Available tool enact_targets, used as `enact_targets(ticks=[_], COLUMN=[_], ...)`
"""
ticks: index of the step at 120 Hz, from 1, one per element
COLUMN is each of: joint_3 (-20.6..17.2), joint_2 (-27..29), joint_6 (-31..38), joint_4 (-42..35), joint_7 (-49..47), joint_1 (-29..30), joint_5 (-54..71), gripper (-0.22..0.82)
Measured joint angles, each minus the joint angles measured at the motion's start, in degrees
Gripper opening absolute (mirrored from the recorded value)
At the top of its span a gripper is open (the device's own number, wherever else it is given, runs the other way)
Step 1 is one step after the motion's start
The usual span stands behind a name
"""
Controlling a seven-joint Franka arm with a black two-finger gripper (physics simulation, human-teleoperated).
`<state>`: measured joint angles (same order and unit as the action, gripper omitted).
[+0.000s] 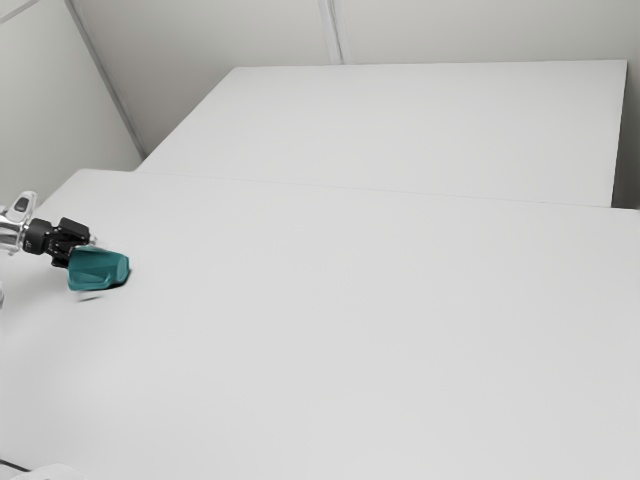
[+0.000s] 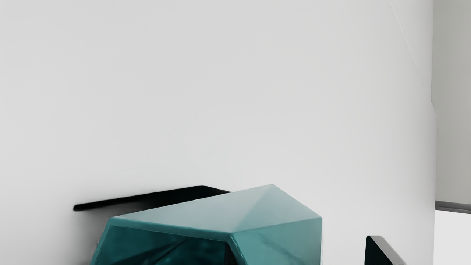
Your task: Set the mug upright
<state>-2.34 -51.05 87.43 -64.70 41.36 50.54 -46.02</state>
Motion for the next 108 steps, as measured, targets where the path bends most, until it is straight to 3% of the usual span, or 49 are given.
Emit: enact_targets(ticks=[46, 81, 108], joint_3=[-1.76, -6.44, -9.01], joint_2=[0.37, 4.28, 14.6], joint_6=[-0.11, 0.47, 2.13], joint_4=[0.07, 0.62, 0.04], joint_7=[-1.14, -1.57, -2.24], joint_1=[0.14, -1.08, -11.92], joint_5=[0.07, 0.58, 12.29], gripper=[-0.09, -0.16, -0.17])
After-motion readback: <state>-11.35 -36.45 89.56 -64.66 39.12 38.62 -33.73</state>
